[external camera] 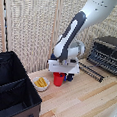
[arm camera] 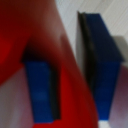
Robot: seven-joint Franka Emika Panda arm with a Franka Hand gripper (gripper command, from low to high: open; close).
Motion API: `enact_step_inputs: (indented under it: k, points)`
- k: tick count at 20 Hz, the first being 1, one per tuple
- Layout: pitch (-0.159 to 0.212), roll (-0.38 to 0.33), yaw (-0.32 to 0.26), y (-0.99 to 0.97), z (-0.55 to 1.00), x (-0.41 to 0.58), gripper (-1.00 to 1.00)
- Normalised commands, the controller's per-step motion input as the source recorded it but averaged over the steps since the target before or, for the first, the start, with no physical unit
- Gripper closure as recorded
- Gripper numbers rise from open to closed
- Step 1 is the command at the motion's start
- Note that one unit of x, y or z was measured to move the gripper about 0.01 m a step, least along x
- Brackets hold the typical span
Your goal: Kindly spot and seek the red cup placed ahead of you. Cautiously adjust your gripper towards the red cup, gripping it gently. Find the after-storage area of the caddy. Relocate the red cup in your grip over the rear portion and softly release it into the compartment.
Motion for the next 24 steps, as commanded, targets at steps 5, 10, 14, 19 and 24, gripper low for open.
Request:
enact_step_inputs:
  k: [5,10,14,19,24]
  points:
    - [-0.003,0.0,-0.122,0.0,0.86,0.122,1.0]
    - [0.022,0.007,-0.092,0.0,1.0,0.303,1.0]
    - [0.021,0.012,-0.029,0.27,1.0,0.468,1.0]
    - [0.084,0.022,0.009,0.63,0.92,0.461,1.0]
    - [0.153,0.014,0.049,0.72,0.88,0.41,1.0]
